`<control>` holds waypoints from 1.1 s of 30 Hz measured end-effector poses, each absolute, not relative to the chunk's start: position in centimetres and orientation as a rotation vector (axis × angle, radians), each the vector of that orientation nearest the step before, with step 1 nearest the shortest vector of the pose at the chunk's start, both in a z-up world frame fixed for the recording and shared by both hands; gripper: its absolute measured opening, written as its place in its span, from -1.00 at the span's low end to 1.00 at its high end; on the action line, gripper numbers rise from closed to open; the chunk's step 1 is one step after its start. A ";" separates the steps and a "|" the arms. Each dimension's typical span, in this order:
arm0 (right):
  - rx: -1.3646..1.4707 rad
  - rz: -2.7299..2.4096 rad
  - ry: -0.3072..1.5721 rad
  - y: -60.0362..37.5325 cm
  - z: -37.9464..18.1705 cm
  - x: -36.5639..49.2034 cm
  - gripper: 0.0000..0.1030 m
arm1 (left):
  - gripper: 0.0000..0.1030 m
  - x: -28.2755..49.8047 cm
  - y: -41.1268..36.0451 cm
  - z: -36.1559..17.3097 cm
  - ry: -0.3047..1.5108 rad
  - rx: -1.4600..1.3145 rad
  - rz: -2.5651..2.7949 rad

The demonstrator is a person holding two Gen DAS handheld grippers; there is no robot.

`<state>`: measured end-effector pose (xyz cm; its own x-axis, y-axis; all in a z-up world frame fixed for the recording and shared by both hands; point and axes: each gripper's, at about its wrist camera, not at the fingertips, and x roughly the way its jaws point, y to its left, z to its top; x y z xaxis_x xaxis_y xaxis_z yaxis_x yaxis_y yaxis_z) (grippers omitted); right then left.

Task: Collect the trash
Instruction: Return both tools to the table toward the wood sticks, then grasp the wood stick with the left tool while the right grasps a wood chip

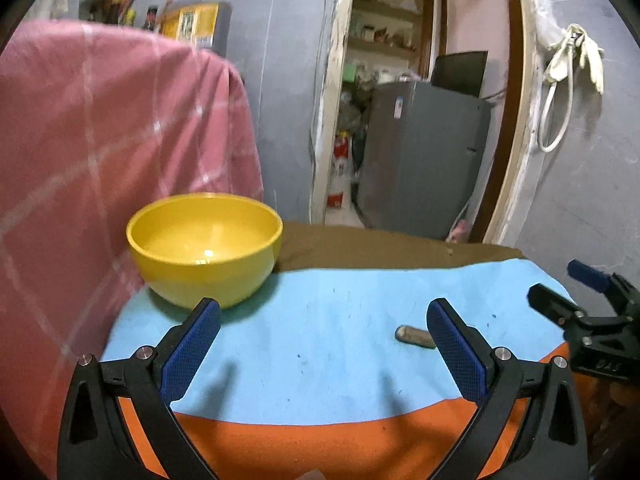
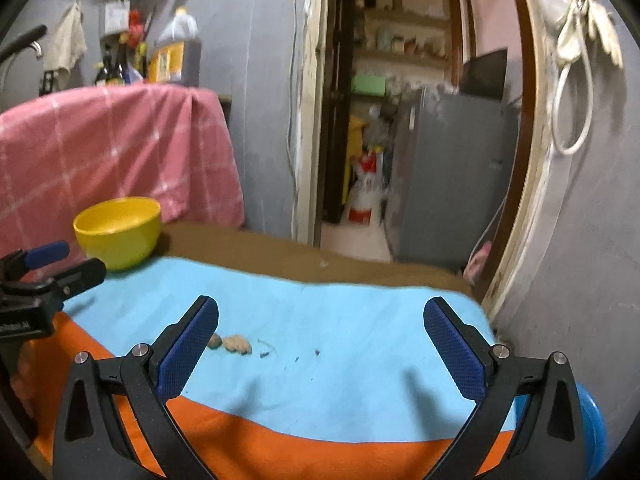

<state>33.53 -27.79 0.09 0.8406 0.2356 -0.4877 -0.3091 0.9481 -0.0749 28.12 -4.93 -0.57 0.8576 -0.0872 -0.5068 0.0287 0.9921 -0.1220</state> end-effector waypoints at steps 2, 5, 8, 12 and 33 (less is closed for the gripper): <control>-0.148 0.293 0.543 -27.6 -0.4 34.3 1.00 | 0.96 28.4 -4.9 -1.0 0.566 -0.120 -0.067; -0.139 0.318 0.634 -27.4 -1.3 35.6 0.79 | 0.96 29.1 -5.0 -1.5 0.621 -0.119 -0.059; -0.151 0.368 0.742 -26.7 -2.6 36.9 0.42 | 0.95 29.8 -5.0 -1.9 0.662 -0.118 -0.057; -0.203 0.433 0.842 -25.4 -4.0 37.6 0.19 | 0.95 30.1 -5.1 -2.5 0.703 -0.115 -0.064; -0.245 0.529 0.910 -23.4 -4.5 38.8 -0.65 | 0.95 31.7 -5.6 -3.4 0.836 -0.104 -0.137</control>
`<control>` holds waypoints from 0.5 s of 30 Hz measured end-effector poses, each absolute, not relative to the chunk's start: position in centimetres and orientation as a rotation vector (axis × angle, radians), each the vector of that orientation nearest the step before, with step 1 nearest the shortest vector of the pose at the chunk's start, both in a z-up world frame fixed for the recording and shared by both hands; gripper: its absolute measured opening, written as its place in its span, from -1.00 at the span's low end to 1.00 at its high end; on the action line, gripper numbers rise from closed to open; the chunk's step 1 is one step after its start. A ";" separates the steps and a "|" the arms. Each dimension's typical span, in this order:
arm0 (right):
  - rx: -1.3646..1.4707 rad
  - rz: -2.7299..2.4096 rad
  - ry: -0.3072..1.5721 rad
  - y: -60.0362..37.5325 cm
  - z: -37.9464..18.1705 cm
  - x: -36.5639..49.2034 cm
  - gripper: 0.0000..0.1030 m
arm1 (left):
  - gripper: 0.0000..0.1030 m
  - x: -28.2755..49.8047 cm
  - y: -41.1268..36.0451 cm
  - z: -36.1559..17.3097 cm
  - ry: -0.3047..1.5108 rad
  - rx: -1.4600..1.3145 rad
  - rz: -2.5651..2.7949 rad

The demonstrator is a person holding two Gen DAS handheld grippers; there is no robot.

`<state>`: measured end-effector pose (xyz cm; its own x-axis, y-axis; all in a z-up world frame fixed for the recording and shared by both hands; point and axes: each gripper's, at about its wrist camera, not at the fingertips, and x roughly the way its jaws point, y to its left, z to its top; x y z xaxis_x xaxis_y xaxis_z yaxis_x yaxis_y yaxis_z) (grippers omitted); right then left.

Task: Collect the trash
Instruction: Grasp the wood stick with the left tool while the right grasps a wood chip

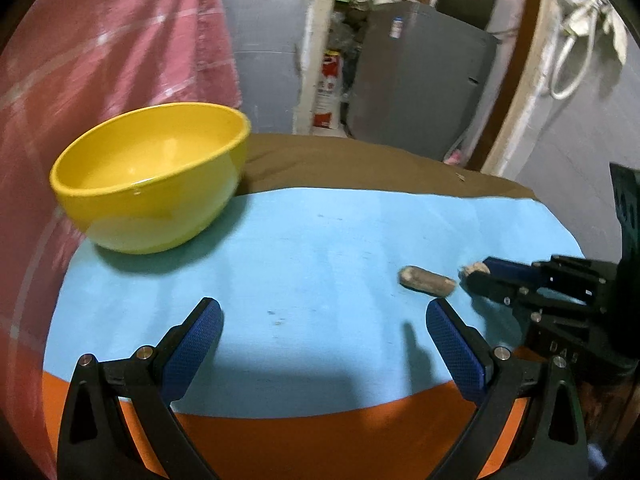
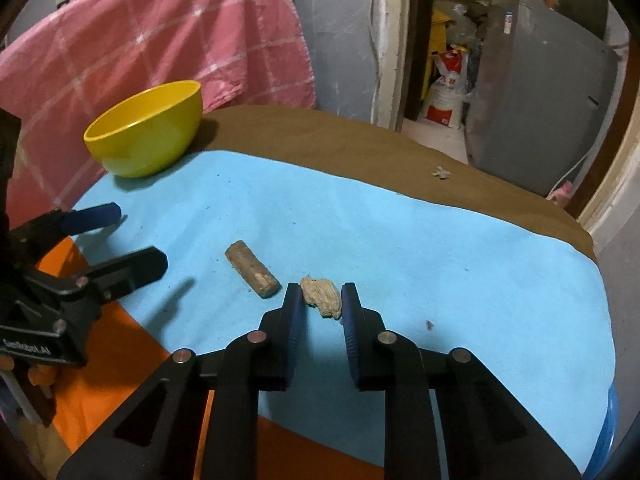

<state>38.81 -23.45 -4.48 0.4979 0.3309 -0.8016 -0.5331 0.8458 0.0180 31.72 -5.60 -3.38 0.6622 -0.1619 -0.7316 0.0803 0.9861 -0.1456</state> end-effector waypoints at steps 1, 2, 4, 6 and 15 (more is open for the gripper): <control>-0.241 0.518 0.906 -23.8 -4.4 38.8 -0.65 | 0.95 31.8 -6.1 -3.4 0.838 -0.090 -0.150; -0.239 0.511 0.903 -23.9 -4.3 38.7 -0.65 | 0.95 32.0 -6.6 -3.4 0.838 -0.077 -0.163; -0.232 0.491 0.897 -24.7 -4.2 38.6 -0.65 | 0.95 32.1 -7.4 -3.3 0.836 -0.046 -0.187; -0.215 0.480 0.898 -25.3 -4.1 38.6 -0.65 | 0.95 32.3 -8.5 -3.2 0.835 -0.013 -0.207; -0.147 0.431 0.876 -28.3 -3.7 38.3 -0.65 | 0.40 34.4 -12.7 -4.0 0.879 0.113 -0.240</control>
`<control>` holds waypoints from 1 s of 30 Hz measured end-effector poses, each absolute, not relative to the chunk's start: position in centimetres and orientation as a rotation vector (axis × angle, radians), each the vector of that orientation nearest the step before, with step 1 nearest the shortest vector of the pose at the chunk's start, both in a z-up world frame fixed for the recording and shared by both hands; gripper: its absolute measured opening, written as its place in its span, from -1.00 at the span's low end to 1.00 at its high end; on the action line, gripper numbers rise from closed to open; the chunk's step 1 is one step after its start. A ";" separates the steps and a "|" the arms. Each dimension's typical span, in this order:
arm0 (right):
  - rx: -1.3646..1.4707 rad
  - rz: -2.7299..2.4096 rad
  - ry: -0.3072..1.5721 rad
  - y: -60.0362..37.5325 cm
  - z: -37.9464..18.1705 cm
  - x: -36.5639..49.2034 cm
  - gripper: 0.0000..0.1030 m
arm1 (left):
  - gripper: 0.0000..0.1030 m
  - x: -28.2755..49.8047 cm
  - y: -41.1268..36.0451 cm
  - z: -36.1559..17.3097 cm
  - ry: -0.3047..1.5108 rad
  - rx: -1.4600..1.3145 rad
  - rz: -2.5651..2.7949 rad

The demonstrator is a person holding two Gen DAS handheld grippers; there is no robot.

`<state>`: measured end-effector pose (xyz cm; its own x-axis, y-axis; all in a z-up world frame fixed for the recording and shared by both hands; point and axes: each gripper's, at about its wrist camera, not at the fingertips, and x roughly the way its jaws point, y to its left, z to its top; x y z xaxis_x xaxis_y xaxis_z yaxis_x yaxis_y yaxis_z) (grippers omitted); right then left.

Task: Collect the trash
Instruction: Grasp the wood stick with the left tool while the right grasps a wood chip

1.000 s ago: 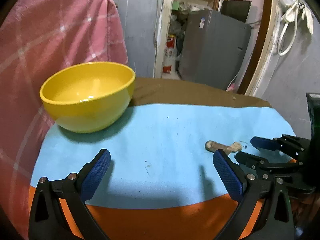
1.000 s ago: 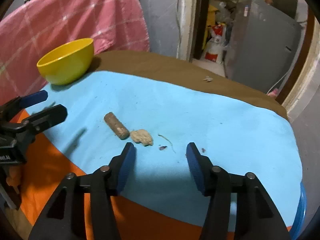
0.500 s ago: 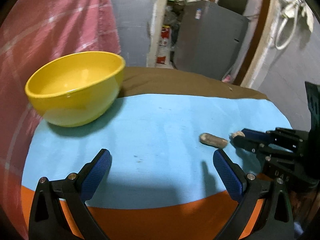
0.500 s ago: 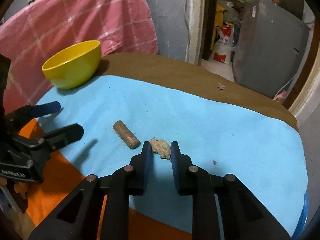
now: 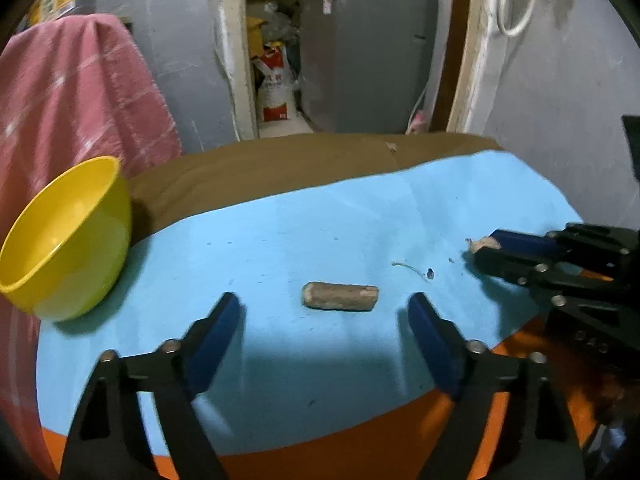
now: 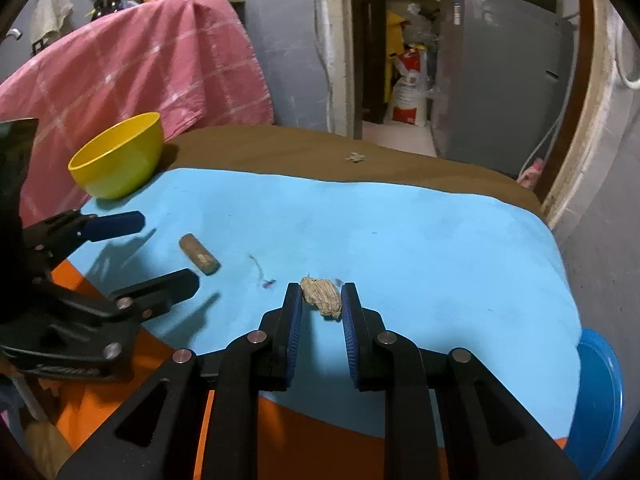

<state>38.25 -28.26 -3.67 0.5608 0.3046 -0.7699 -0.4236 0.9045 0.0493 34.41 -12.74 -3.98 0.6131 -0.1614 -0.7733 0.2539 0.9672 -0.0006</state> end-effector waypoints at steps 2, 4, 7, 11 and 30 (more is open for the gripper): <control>-0.138 0.424 0.874 -28.9 -3.6 38.1 -0.65 | 0.24 34.7 -13.3 -4.5 0.892 0.139 -0.230; -0.127 0.418 0.870 -29.4 -3.5 38.0 -0.65 | 0.11 34.7 -13.6 -4.9 0.900 0.161 -0.228; -0.111 0.409 0.859 -29.8 -3.3 37.8 -0.65 | -0.10 34.4 -13.9 -5.0 0.894 0.175 -0.236; -0.093 0.402 0.841 -30.3 -3.2 37.4 -0.65 | -0.29 34.3 -14.2 -5.2 0.891 0.181 -0.223; 0.064 0.341 0.476 -34.4 2.2 32.2 -0.65 | -0.30 28.8 -14.5 2.5 0.455 -0.054 -0.213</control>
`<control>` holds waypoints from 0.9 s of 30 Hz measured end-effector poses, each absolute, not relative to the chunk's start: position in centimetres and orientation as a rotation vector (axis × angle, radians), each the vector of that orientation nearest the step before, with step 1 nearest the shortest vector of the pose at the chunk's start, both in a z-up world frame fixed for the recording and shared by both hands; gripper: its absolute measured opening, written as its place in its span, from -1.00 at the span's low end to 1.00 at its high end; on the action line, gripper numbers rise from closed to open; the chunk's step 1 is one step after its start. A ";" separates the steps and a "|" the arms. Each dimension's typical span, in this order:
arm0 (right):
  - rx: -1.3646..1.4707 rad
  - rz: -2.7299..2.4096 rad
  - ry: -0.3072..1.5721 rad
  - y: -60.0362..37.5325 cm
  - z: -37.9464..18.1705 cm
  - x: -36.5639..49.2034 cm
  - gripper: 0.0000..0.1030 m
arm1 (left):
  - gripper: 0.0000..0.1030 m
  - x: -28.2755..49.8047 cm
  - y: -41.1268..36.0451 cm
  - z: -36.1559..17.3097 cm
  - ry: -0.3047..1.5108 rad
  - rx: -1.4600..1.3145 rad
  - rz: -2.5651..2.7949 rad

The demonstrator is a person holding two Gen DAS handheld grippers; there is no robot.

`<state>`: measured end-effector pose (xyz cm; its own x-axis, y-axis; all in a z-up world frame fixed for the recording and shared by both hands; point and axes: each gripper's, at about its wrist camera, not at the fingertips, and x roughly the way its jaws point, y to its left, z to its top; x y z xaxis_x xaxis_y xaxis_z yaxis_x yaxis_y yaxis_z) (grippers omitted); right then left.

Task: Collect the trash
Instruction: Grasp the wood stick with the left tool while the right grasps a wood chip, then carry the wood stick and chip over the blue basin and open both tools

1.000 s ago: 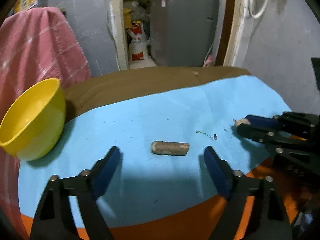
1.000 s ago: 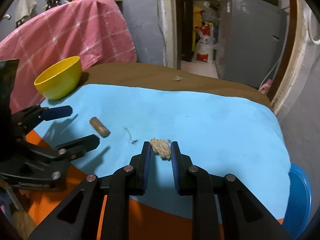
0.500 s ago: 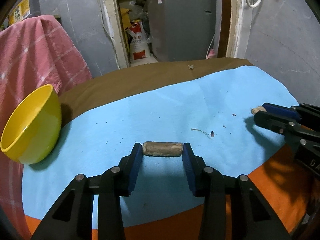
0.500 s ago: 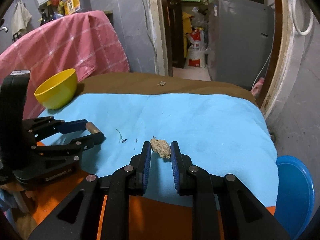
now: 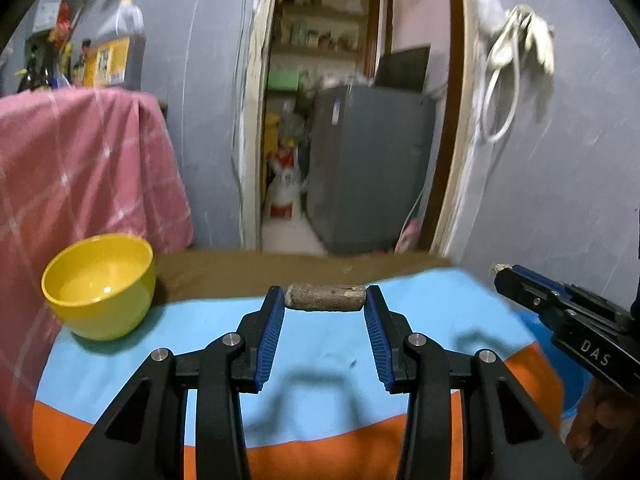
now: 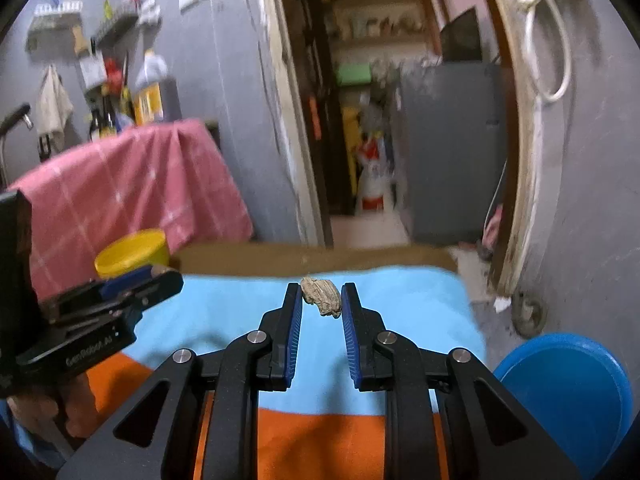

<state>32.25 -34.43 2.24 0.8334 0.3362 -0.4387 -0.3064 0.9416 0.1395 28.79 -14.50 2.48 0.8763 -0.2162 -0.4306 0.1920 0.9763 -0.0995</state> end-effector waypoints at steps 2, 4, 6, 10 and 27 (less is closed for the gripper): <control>0.075 0.329 0.421 -34.9 3.1 31.4 -0.65 | -0.30 28.4 -14.8 3.4 0.414 -0.071 -0.221; 0.080 0.312 0.364 -35.6 3.9 30.5 -0.65 | -0.30 28.1 -15.3 4.3 0.375 -0.089 -0.236; 0.080 0.291 0.310 -36.3 4.6 29.6 -0.65 | -0.30 27.7 -16.0 5.2 0.345 -0.100 -0.254; 0.081 0.249 0.240 -37.8 5.3 28.0 -0.65 | -0.30 27.0 -17.5 6.3 0.317 -0.101 -0.302; 0.142 0.026 0.126 -46.2 6.0 23.5 -0.65 | -0.29 25.9 -27.6 6.1 0.353 -0.045 -0.489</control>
